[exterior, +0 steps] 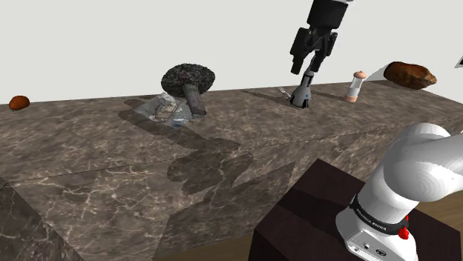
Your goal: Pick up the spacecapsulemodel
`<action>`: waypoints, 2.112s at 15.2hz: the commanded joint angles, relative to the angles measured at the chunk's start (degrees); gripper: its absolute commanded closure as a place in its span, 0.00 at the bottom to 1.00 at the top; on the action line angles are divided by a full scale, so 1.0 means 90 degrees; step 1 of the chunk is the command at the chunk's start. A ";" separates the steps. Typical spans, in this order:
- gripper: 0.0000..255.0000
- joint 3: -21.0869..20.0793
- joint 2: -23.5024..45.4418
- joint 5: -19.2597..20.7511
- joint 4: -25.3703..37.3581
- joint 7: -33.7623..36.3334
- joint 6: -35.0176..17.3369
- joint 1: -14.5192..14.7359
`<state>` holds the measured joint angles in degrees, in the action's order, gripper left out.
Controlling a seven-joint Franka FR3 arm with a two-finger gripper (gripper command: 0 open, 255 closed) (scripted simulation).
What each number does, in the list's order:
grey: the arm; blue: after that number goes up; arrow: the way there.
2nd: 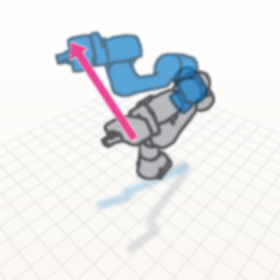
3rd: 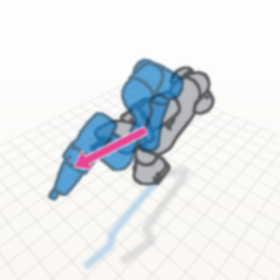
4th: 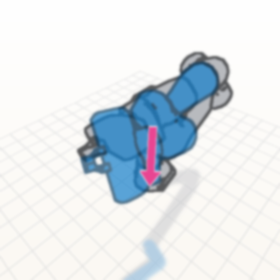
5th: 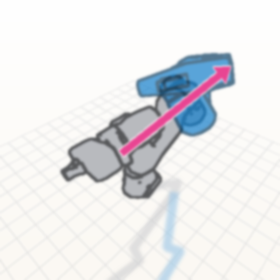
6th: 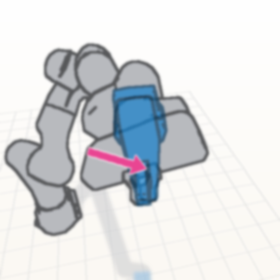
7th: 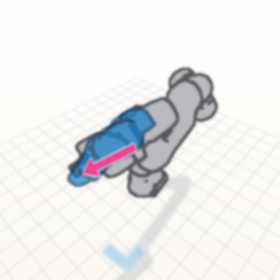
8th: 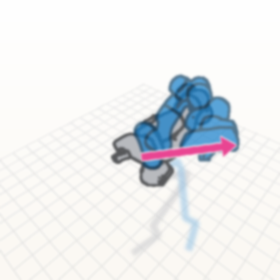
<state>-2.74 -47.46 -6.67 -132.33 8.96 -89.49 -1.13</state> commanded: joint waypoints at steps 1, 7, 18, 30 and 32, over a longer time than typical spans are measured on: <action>0.00 0.0000 0.0000 0.0000 0.0000 0.0000 0.0000 0.0000; 0.00 0.0475 0.0455 0.0532 -0.0115 -0.0430 -0.0823 -0.0369; 0.00 0.1371 0.1696 0.1211 0.0231 -0.1099 -0.2312 -0.0951; 0.00 0.2386 0.3458 0.1259 0.1408 -0.1852 -0.3630 -0.1342; 0.00 0.2554 0.3783 0.1165 0.1682 -0.2005 -0.3798 -0.1393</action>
<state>19.40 -14.26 4.01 -117.46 -8.27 -122.49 -13.27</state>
